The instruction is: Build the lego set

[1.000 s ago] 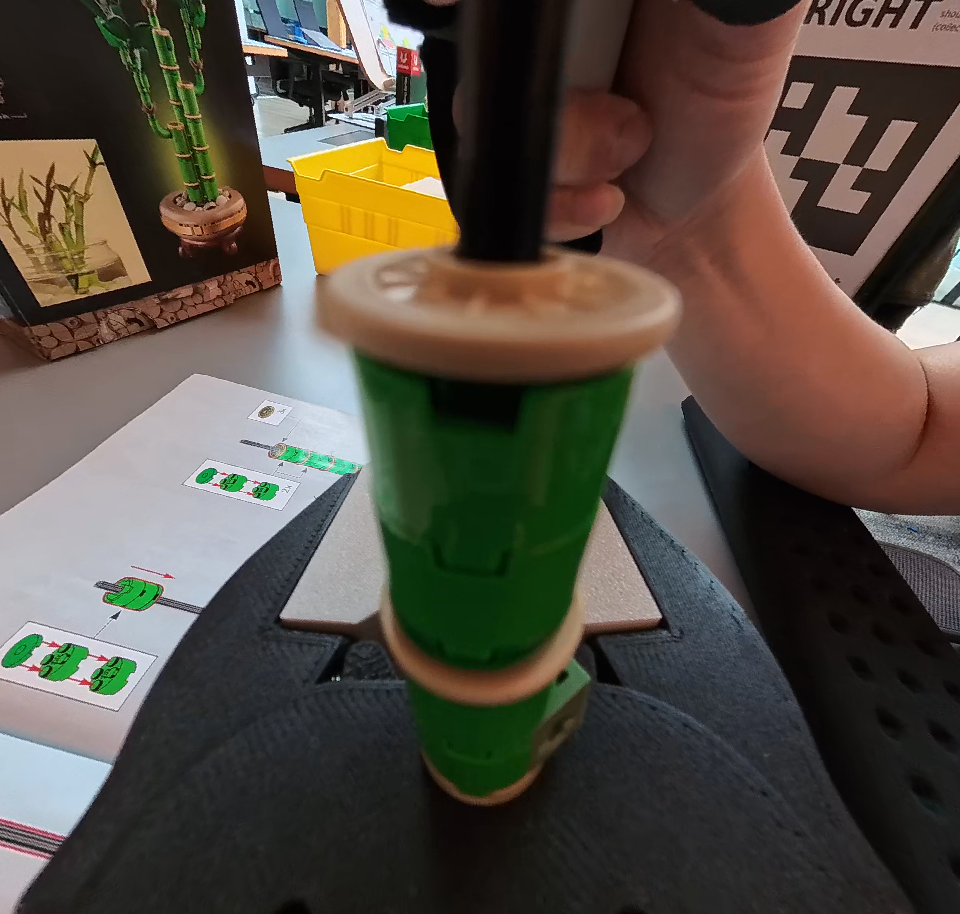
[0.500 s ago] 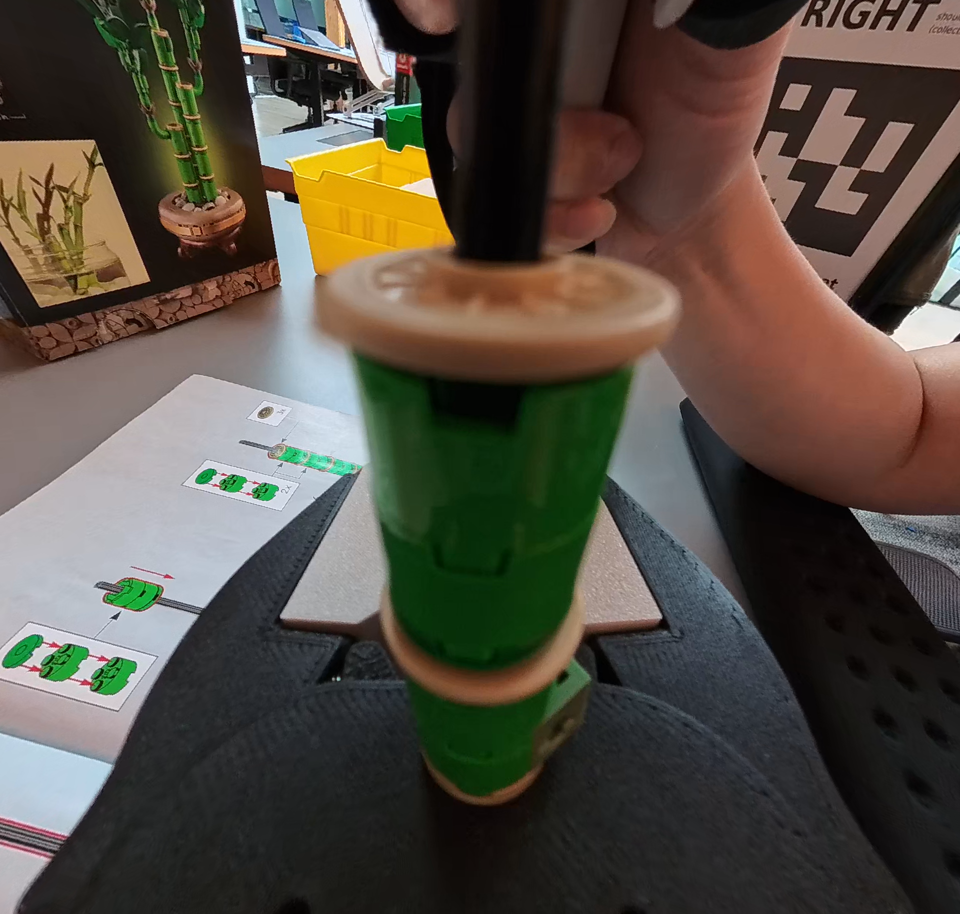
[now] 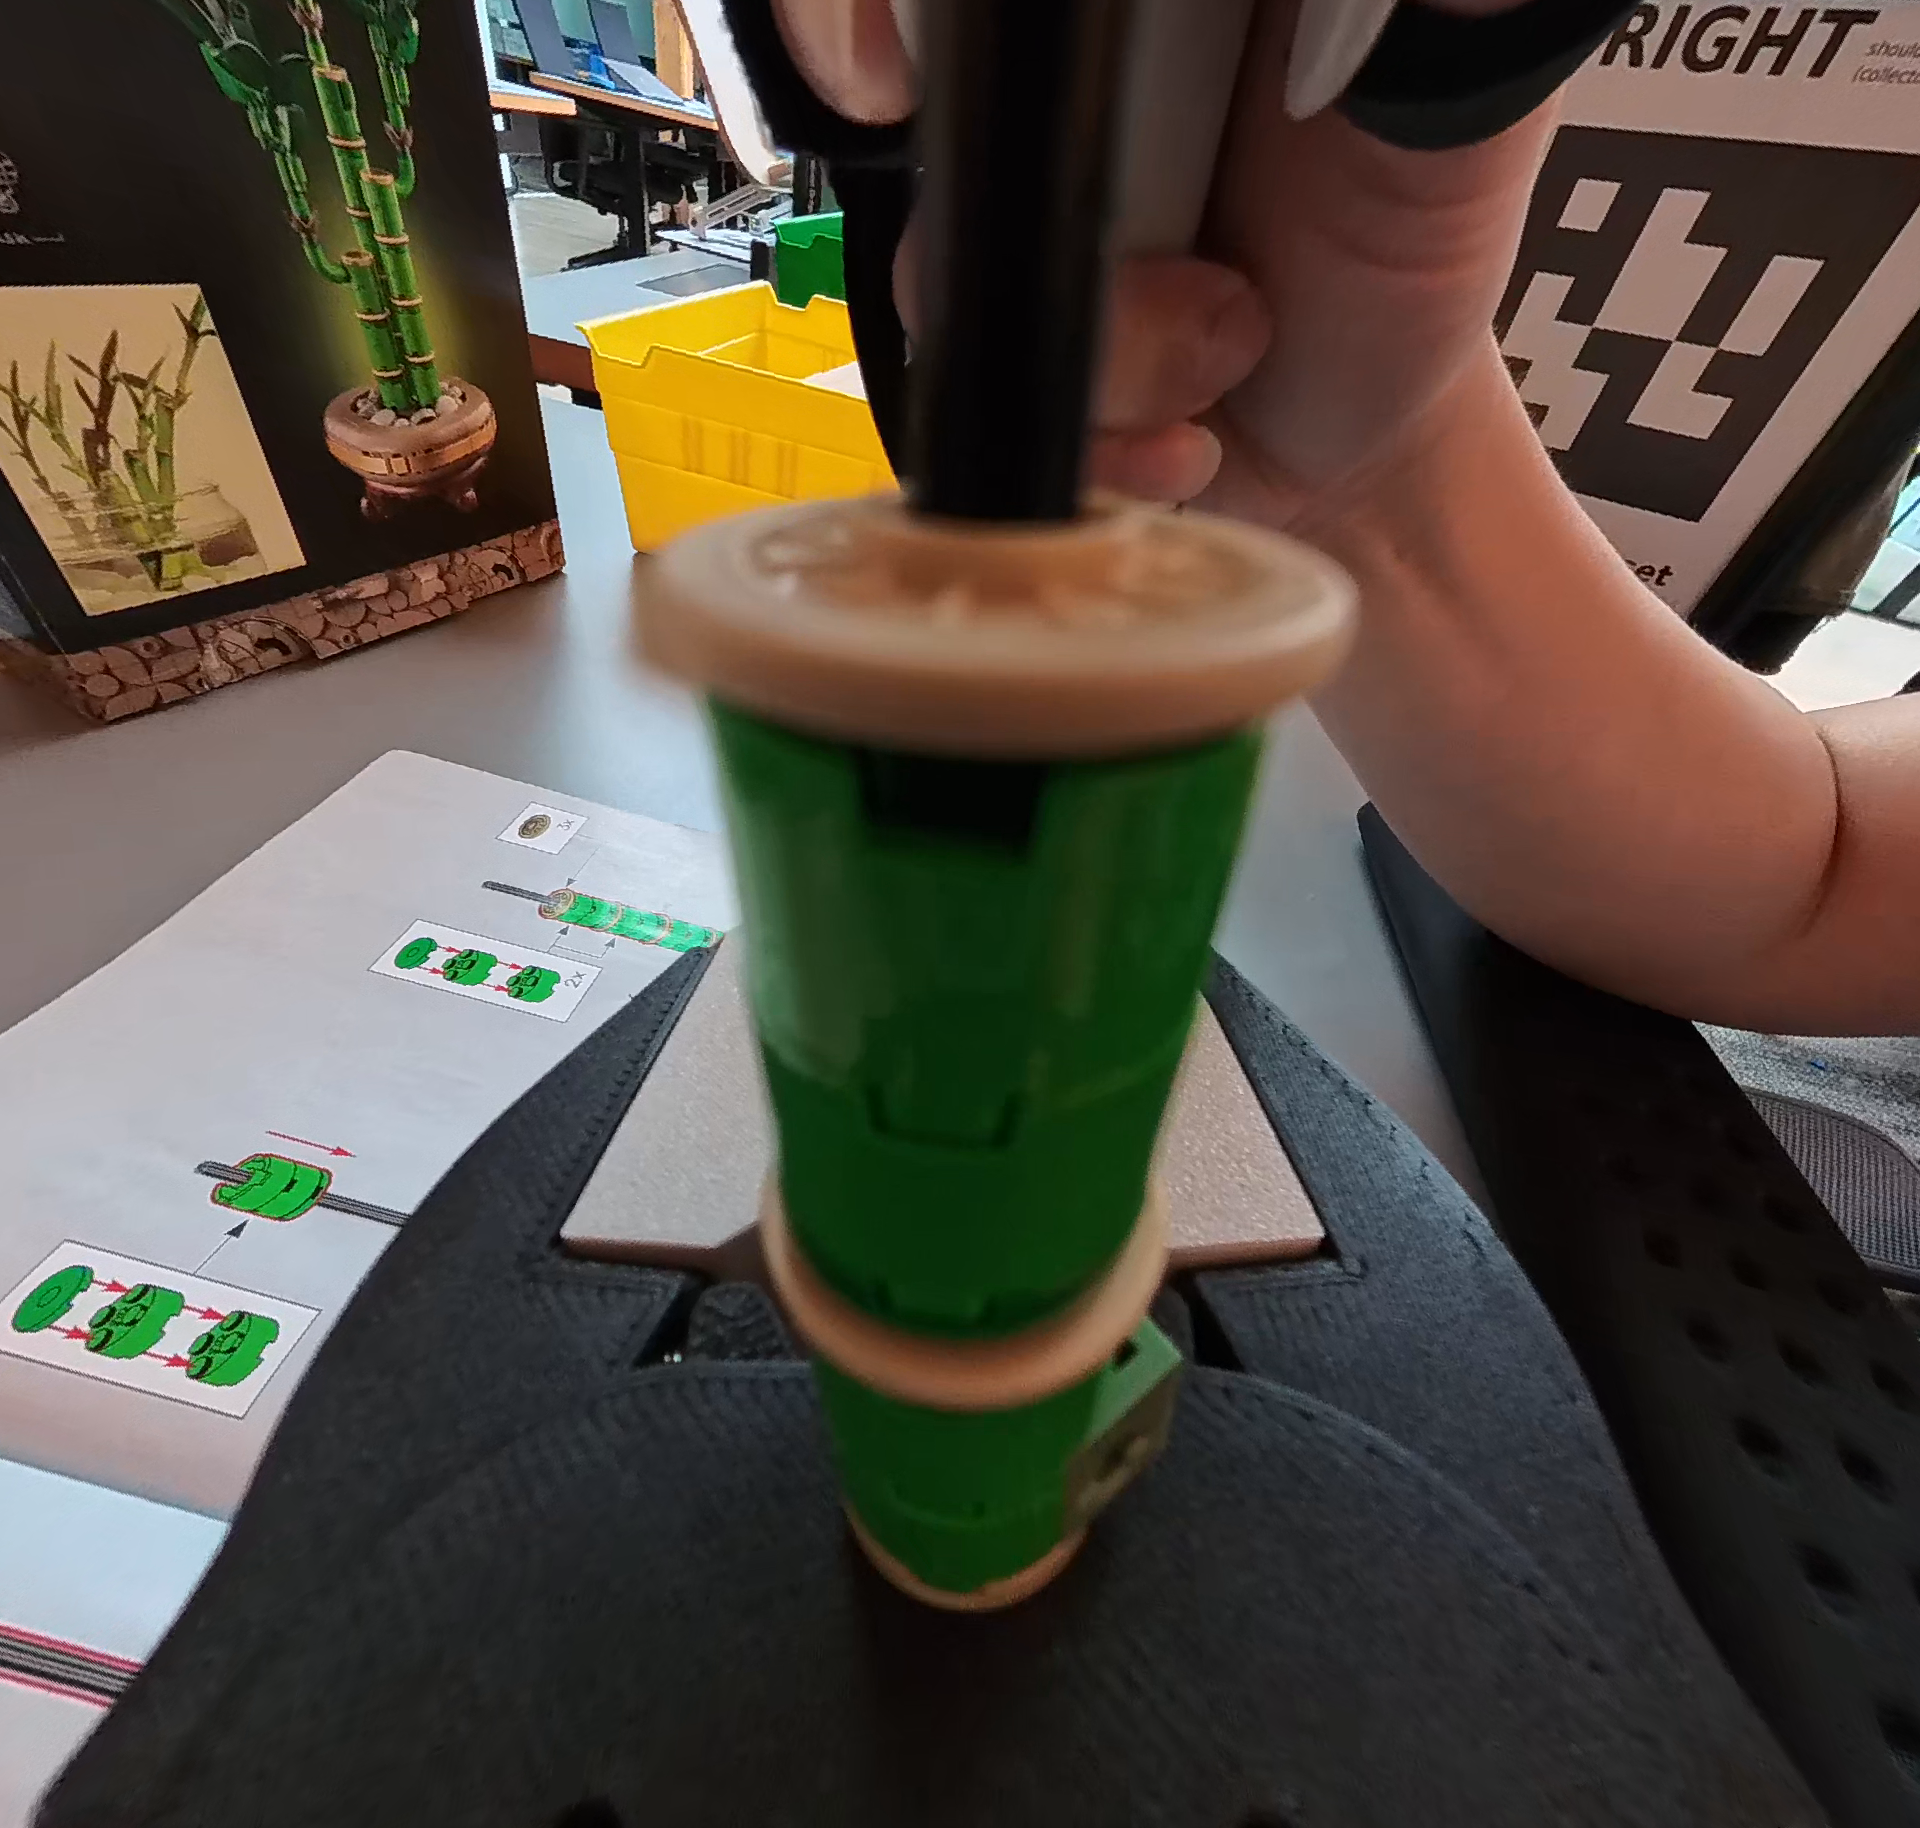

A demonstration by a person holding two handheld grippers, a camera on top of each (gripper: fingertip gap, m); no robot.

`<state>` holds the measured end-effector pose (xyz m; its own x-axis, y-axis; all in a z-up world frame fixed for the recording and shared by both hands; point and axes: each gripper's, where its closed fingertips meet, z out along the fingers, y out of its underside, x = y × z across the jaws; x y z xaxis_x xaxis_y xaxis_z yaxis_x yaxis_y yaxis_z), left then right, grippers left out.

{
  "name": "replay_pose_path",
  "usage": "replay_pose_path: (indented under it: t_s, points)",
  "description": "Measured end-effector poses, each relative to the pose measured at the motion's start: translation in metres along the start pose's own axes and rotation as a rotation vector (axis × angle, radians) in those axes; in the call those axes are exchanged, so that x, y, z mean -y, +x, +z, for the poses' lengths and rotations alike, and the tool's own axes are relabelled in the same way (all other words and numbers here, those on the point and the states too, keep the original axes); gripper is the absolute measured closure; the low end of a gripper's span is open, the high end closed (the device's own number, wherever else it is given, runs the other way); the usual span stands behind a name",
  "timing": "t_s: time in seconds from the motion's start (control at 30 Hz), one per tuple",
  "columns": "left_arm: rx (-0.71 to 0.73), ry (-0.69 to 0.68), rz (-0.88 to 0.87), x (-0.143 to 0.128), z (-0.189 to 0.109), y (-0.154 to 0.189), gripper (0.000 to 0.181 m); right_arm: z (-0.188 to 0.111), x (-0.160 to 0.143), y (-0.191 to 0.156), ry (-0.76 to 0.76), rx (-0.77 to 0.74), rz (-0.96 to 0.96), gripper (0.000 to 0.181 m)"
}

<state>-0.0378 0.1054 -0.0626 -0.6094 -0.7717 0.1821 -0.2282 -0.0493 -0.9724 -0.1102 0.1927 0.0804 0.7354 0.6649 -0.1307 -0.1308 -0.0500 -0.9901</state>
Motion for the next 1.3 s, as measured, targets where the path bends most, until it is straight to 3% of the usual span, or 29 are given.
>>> replay_pose_path:
  t_s: [0.03,0.07,0.97,1.03,1.07,1.3]
  points:
    - [-0.001,0.000,-0.001,0.0000,0.0000,-0.0001,0.106,0.0001,-0.0002,0.0001,-0.001,-0.001,-0.001,0.164]
    - [0.000,0.000,-0.001,0.0001,0.0000,-0.0001,0.145,0.0002,-0.0005,-0.0002,-0.002,0.001,0.000,0.164]
    - [-0.003,0.006,0.000,0.0034,-0.0013,0.0013,0.143,0.0036,-0.0028,-0.0020,0.000,0.013,0.003,0.164]
    - [-0.002,0.007,-0.001,0.0038,-0.0015,0.0011,0.145,0.0038,-0.0030,-0.0019,-0.001,0.013,0.002,0.164]
    - [-0.002,0.007,-0.001,0.0041,-0.0016,0.0011,0.181,0.0036,-0.0032,-0.0017,-0.002,0.011,0.001,0.164]
    - [0.000,0.010,-0.002,0.0052,-0.0023,0.0008,0.181,0.0038,-0.0039,-0.0016,-0.001,0.016,0.005,0.164]
